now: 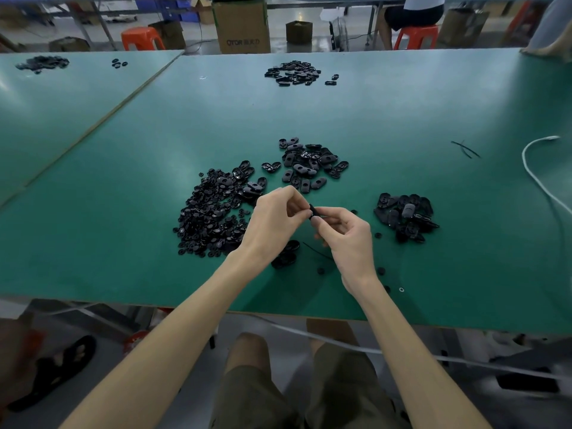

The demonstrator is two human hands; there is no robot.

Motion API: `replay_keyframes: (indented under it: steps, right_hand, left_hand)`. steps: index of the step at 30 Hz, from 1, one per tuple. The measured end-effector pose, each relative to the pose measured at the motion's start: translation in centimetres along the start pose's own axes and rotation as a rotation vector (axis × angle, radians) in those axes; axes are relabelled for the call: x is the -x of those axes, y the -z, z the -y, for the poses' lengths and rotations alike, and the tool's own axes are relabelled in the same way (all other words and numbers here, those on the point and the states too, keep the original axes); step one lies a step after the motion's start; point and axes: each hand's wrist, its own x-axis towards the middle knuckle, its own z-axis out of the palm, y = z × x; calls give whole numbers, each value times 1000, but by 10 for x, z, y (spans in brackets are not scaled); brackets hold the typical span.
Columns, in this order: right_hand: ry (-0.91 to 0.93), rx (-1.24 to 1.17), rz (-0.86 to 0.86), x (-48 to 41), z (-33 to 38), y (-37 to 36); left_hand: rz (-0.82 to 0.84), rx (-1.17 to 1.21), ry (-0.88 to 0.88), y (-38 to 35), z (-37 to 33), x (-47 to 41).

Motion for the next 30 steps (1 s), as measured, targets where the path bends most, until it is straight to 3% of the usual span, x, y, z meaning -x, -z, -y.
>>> replay_keyframes:
  steps: [15, 30]
  right_hand:
    - [0, -48, 17, 0, 0, 1]
    - [-3, -28, -7, -1, -2, -1]
  left_hand:
    - [74, 113, 65, 8, 3, -4]
    - [31, 81, 67, 11, 1, 0]
